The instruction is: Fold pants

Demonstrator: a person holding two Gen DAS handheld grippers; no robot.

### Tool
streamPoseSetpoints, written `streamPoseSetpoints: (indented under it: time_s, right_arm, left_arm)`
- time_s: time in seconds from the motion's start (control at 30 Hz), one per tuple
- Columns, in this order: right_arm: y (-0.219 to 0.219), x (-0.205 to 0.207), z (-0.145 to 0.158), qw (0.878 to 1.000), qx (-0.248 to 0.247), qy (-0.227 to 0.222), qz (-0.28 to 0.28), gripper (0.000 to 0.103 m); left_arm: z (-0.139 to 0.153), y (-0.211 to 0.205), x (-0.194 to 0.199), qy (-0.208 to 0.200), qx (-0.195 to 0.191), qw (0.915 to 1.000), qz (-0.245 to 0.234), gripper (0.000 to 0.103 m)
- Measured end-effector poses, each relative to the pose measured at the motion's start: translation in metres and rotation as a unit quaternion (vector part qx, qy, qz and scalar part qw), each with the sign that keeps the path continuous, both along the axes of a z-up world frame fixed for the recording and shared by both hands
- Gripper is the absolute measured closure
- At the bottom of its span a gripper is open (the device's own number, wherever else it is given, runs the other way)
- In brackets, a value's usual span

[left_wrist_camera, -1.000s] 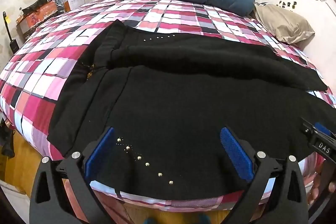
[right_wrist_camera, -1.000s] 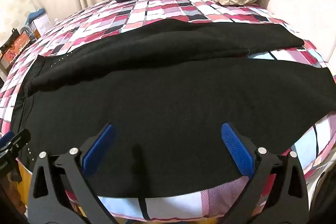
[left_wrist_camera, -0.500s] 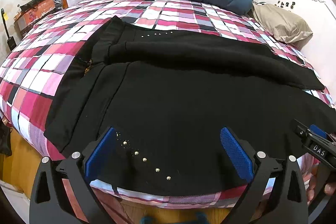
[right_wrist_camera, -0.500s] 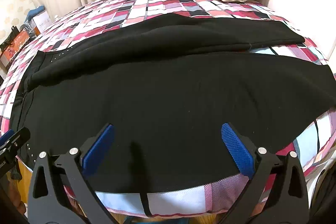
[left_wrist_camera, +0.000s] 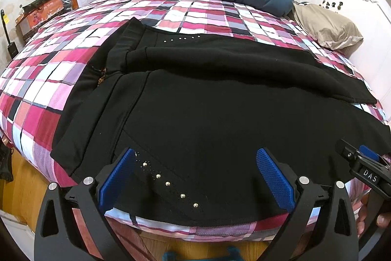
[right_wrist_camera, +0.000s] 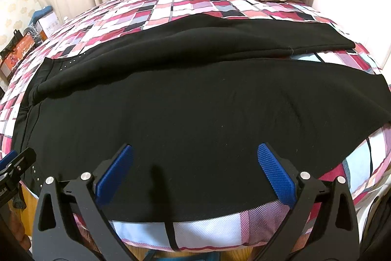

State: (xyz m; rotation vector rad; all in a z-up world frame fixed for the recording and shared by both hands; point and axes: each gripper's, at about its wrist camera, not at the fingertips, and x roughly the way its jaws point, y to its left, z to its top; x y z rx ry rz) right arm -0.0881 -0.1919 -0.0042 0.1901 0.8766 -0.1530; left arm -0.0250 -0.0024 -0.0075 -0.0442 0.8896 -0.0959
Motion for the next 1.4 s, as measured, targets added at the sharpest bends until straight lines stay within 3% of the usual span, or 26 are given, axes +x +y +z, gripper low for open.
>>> streamPoseSetpoints:
  time_s: [1.4]
  right_arm:
    - [-0.0011,-0.0025,-0.0005,1.0,0.005,0.0,-0.003,0.002]
  left_arm:
    - [0.0002,-0.0075,-0.0011,0.001,0.005,1.0,-0.008,0.004]
